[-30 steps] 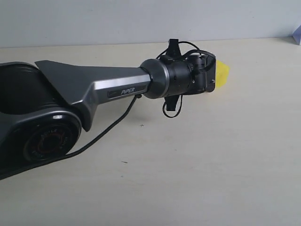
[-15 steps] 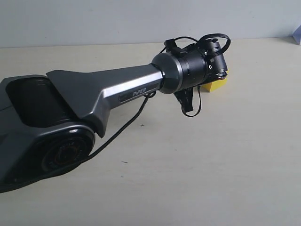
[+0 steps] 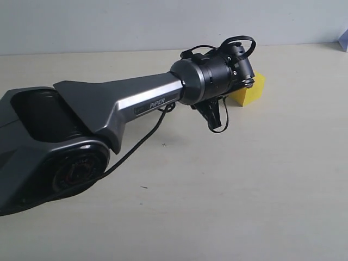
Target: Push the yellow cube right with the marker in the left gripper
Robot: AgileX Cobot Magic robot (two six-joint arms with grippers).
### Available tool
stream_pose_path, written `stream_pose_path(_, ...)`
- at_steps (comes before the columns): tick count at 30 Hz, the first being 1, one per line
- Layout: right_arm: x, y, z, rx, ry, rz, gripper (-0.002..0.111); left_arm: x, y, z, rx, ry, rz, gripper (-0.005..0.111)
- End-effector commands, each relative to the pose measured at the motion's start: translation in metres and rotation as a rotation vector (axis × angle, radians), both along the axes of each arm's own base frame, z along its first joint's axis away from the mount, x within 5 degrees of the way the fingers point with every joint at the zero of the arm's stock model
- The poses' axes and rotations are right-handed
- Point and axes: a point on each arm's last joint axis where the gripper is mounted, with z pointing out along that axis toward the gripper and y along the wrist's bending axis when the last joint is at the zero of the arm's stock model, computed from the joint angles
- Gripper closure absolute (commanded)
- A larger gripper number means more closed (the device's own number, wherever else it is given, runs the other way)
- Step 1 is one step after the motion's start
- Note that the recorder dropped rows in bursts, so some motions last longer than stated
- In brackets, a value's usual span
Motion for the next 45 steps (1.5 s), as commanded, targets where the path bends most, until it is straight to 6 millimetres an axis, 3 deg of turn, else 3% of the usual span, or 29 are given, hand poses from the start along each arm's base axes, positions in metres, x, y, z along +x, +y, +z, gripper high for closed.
stream_pose_path(1, 0.0, 0.0, -0.001, -0.001, -0.009, 0.0, 0.108, 0.004, 0.001, -0.005, 0.01, 0.003, 0.036, 0.107)
stream_pose_path(13, 0.0, 0.0, -0.001, -0.001, -0.009, 0.0, 0.108, 0.009, -0.005, -0.009, -0.014, -0.019, 0.009, 0.107)
stream_pose_path(21, 0.0, 0.0, -0.001, -0.001, -0.009, 0.0, 0.108, 0.013, -0.015, -0.007, -0.153, -0.084, 0.011, 0.107)
stream_pose_path(26, 0.0, 0.0, -0.001, -0.001, -0.009, 0.0, 0.108, 0.016, -0.005, -0.004, -0.061, -0.113, 0.053, 0.107)
stream_pose_path(32, 0.0, 0.0, -0.001, -0.001, -0.009, 0.0, 0.108, 0.018, -0.002, -0.006, -0.068, -0.093, 0.06, 0.107)
stream_pose_path(45, 0.0, 0.0, -0.001, -0.001, -0.009, 0.0, 0.108, 0.019, -0.016, -0.006, -0.188, -0.097, -0.028, 0.107)
